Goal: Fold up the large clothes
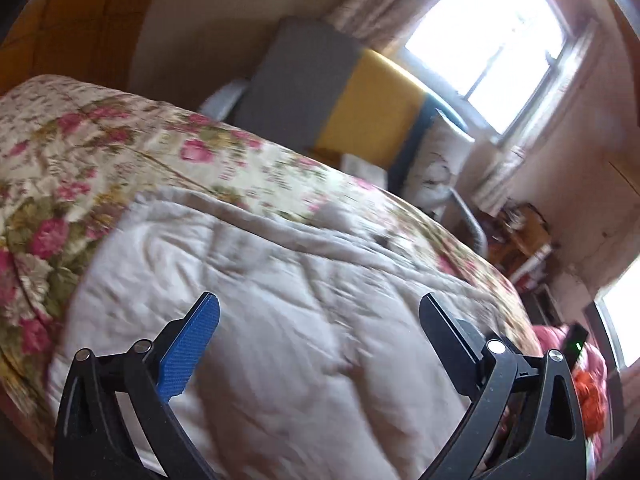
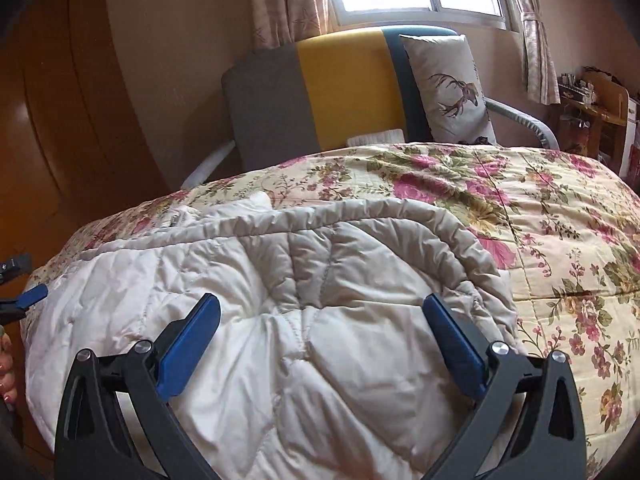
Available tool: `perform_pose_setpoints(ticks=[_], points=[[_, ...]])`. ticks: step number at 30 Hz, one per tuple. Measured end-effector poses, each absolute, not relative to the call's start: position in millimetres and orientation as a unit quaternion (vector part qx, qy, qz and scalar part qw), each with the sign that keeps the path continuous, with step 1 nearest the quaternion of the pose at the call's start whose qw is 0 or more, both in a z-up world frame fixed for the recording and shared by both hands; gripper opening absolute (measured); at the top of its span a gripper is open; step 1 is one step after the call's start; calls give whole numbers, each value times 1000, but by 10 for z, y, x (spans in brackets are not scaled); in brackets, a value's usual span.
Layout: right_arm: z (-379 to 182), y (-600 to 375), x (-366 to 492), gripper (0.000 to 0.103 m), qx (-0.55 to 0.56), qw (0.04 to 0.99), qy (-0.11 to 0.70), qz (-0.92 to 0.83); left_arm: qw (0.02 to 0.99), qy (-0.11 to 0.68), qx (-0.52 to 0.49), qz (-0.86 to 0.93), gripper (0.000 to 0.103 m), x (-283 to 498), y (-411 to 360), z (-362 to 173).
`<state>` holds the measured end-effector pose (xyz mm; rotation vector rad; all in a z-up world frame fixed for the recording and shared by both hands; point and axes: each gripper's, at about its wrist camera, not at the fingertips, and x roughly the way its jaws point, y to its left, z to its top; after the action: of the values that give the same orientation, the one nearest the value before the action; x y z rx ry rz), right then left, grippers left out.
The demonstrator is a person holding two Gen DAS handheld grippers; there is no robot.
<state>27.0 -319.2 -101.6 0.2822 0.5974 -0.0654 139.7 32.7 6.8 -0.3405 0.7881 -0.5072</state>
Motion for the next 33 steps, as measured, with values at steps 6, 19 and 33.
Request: perform_pose_setpoints(ticks=[6, 19, 33], points=[[-874, -2823, 386, 76, 102, 932, 347, 11, 872, 420, -44, -248, 81, 1342, -224, -144], [-716, -2544, 338, 1, 42, 945, 323, 14, 887, 380, -63, -254, 4, 1237, -162, 121], [-1115, -2773, 1288, 1, 68, 926, 372, 9, 885, 412, -16, -215, 1, 2119, -468, -463]])
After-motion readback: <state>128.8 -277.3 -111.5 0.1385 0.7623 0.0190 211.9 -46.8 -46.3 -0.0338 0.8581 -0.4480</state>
